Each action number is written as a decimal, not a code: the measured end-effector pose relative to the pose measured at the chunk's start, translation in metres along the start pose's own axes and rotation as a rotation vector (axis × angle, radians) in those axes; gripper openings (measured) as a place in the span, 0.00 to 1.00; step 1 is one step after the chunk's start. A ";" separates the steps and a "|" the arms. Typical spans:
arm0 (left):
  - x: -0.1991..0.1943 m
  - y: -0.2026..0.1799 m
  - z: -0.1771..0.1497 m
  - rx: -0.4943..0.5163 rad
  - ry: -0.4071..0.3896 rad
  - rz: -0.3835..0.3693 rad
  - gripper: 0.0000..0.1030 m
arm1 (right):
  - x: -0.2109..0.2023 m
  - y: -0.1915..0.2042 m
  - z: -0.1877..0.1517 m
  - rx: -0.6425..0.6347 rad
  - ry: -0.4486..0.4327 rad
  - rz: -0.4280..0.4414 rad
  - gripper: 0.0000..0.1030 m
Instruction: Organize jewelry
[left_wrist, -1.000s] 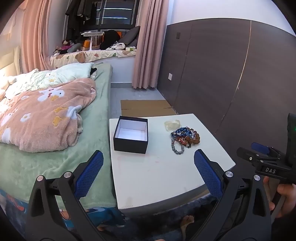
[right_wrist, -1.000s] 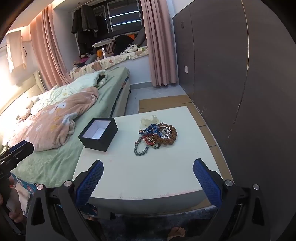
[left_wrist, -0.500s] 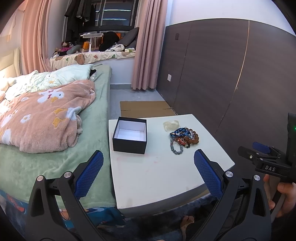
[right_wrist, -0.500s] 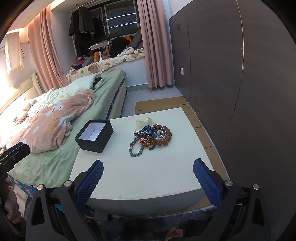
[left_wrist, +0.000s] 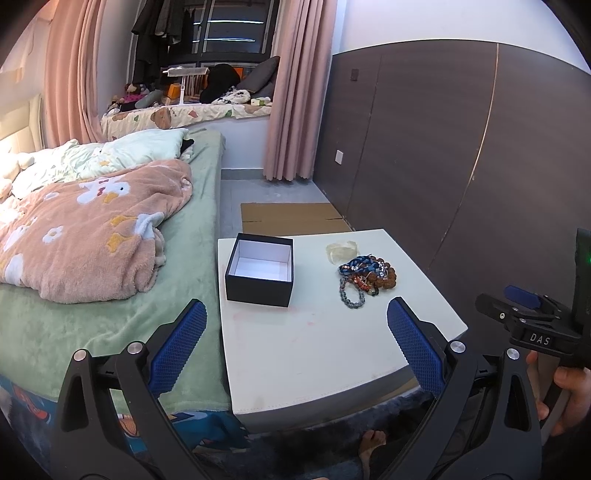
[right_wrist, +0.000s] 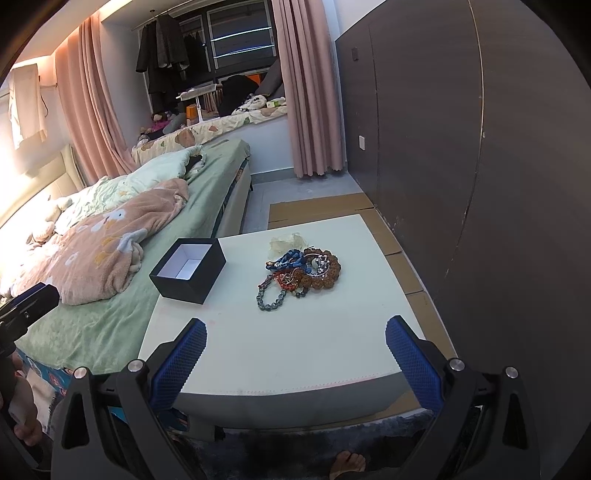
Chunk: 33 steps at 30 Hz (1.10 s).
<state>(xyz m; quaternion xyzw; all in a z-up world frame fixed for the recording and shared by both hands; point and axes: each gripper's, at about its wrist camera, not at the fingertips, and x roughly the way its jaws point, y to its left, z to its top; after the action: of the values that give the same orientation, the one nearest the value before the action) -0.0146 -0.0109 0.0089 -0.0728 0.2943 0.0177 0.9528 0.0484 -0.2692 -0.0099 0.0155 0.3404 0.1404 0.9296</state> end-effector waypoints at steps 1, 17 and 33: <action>0.000 -0.001 0.000 -0.002 0.000 -0.002 0.95 | 0.001 -0.001 0.000 0.000 0.002 0.000 0.93; -0.006 -0.009 0.006 0.019 0.014 -0.016 0.95 | -0.013 0.003 0.005 -0.005 -0.009 -0.003 0.93; -0.009 -0.009 0.012 0.008 0.030 -0.049 0.95 | -0.017 0.010 0.011 -0.034 0.024 -0.026 0.93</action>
<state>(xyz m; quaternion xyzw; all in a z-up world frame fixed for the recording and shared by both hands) -0.0147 -0.0176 0.0254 -0.0764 0.3068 -0.0080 0.9487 0.0409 -0.2639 0.0104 -0.0063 0.3492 0.1342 0.9274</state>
